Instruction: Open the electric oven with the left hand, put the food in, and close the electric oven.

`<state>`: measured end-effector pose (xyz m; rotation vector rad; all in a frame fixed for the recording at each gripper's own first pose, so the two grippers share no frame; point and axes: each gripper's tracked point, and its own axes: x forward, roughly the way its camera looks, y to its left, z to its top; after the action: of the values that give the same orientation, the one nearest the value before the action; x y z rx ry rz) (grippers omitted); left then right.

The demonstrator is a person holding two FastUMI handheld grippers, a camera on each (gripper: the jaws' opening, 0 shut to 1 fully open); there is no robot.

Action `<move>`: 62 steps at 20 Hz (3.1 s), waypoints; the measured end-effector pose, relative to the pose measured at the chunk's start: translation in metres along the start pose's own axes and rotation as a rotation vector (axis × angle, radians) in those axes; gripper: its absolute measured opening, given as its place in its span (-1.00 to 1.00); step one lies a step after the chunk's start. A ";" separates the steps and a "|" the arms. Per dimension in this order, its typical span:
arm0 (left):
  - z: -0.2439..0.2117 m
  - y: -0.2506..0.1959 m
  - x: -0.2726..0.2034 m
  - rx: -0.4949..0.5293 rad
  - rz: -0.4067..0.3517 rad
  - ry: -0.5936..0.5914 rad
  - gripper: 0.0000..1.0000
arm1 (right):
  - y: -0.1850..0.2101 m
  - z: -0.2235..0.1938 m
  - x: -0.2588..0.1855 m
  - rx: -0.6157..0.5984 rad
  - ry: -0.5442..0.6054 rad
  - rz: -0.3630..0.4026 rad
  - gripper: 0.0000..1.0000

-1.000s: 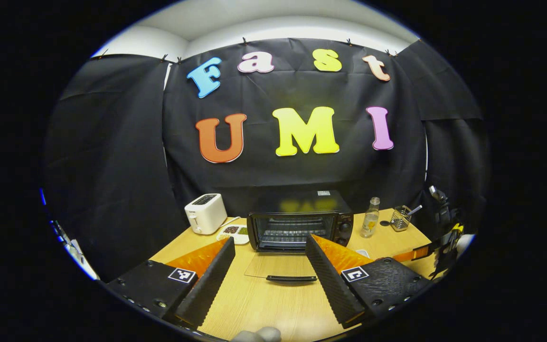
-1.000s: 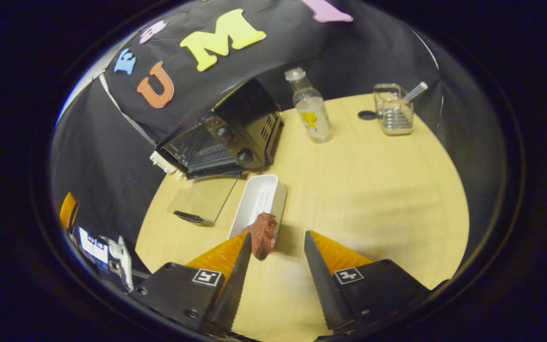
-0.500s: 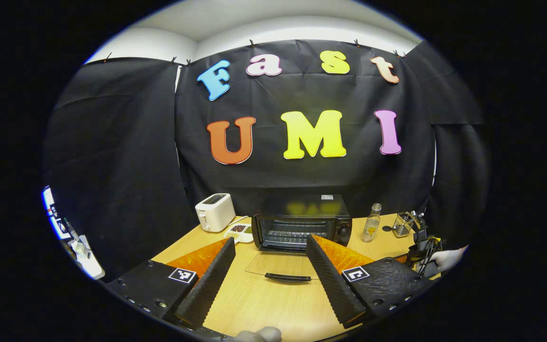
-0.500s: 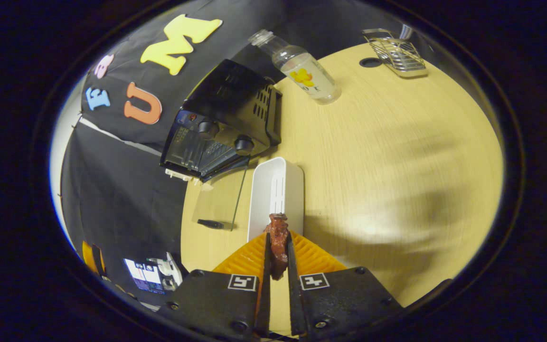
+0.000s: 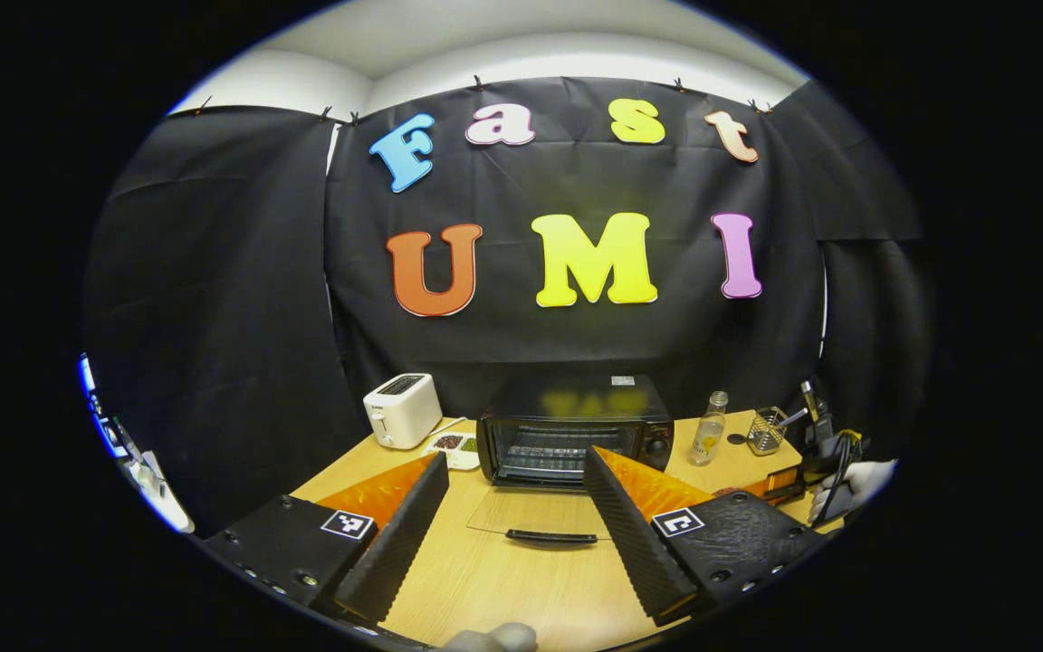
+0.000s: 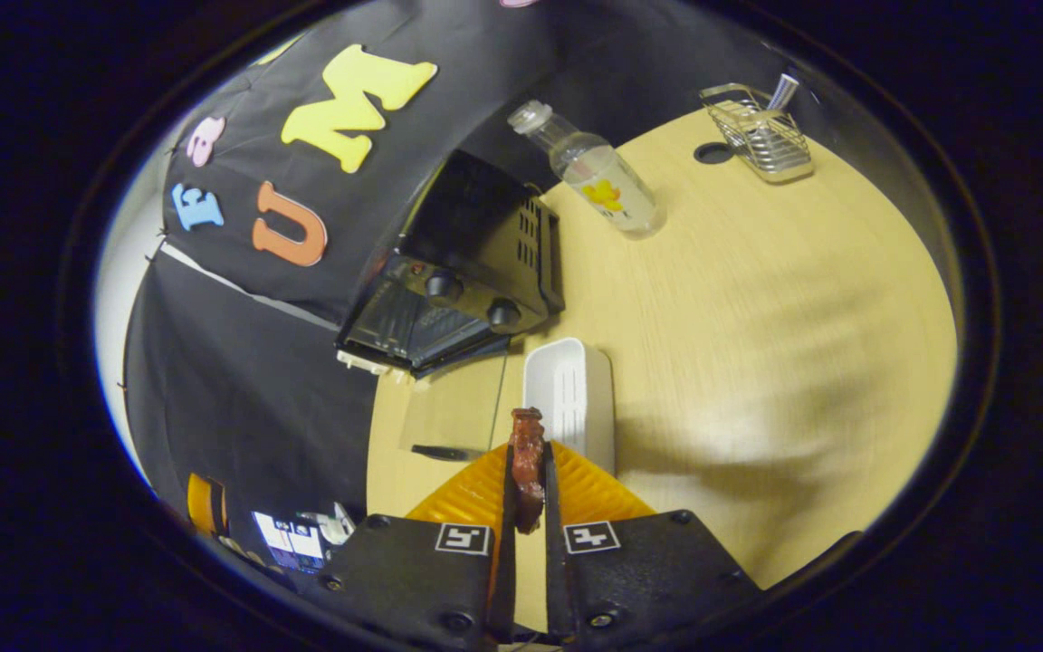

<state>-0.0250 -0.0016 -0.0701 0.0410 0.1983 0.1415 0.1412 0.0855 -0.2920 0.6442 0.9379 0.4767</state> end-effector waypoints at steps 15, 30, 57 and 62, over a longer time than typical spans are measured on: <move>-0.022 0.079 0.041 0.033 -0.137 0.019 0.92 | 0.140 0.009 0.142 0.353 -0.464 0.088 -0.67; -0.081 0.142 0.057 -0.017 -0.048 0.087 0.92 | 0.156 0.073 0.265 0.579 -0.759 0.128 -0.67; -0.081 0.129 0.069 -0.054 -0.092 0.094 0.92 | 0.101 0.068 0.259 -0.007 -0.735 -0.225 0.98; -0.075 0.123 0.065 -0.061 -0.096 0.079 0.92 | 0.108 0.054 0.228 -0.089 -0.715 -0.248 0.99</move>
<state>0.0061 0.1315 -0.1496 -0.0344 0.2739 0.0536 0.2940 0.2903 -0.3271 0.5489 0.3062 0.0461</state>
